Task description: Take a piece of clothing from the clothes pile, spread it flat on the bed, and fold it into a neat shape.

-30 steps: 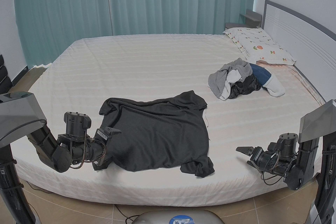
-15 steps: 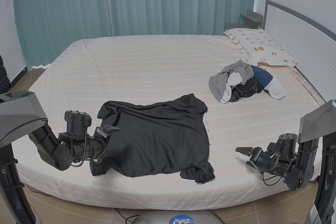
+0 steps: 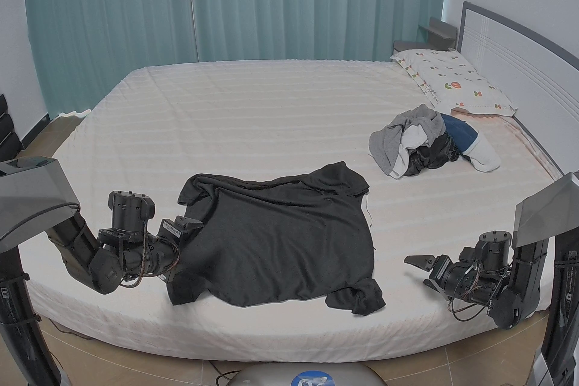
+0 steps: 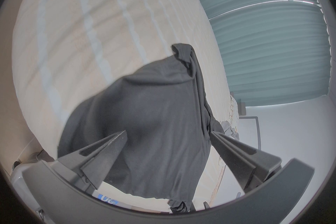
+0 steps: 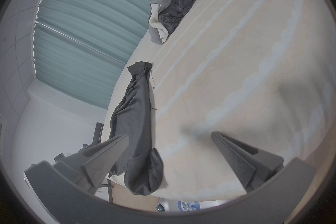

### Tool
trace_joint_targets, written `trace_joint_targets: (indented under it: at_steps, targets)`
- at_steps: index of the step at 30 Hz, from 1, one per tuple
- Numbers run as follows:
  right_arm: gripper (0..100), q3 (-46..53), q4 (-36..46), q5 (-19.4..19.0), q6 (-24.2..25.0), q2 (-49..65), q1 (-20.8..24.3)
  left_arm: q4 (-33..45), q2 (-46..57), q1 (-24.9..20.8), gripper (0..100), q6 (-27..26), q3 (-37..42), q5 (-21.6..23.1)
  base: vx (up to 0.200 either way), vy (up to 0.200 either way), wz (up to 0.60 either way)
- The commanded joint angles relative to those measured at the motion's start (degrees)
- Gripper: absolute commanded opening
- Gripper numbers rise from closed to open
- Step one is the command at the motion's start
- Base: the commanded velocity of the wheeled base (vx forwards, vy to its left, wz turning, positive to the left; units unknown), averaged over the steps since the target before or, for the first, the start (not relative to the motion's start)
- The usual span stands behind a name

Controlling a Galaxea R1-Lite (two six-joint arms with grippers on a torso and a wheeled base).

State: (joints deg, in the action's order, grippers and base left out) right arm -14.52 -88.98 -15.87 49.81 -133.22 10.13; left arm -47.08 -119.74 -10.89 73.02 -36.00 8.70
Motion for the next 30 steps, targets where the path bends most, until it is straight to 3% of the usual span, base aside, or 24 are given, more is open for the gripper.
trace_joint_targets:
  at_steps: [1, 5, 9, 20, 22, 26, 30]
  targets:
    - [100, 0.0, -0.7, 0.0, 0.0, -0.1, 0.1, 0.1, 0.1, -0.2, 100, -0.3, 0.1, -0.1, 0.0, 0.0, 0.0]
    - [100, 0.0, -0.7, 0.0, 0.0, -0.1, 0.1, 0.0, 0.2, -0.6, 100, -2.1, 1.6, -0.4, 0.0, 0.0, 0.0]
    - [100, 0.0, -0.7, 0.0, -0.1, -0.3, 0.1, -0.5, -0.1, -1.0, 100, -11.2, 5.0, -0.6, 0.0, 0.0, 0.0]
    - [100, 0.5, -0.6, 1.6, -0.2, -0.6, 1.9, -0.4, -2.8, -2.8, 100, -17.8, 6.7, -2.6, 0.0, 0.0, 0.0]
    - [100, 0.4, -0.7, 2.7, -0.2, -1.3, 2.7, -0.5, -4.0, -3.7, 100, -20.9, 7.2, -4.9, 0.0, 0.0, 0.0]
    - [100, 0.5, -0.7, 3.3, -0.2, -1.2, 3.1, -0.6, -5.7, -4.8, 100, -21.8, 7.1, -8.4, 0.0, 0.0, 0.0]
    - [100, 0.5, -0.7, 3.3, -0.2, -1.2, 3.1, -0.5, -5.0, -4.8, 100, -21.6, 7.4, -8.4, 0.0, 0.0, 0.0]
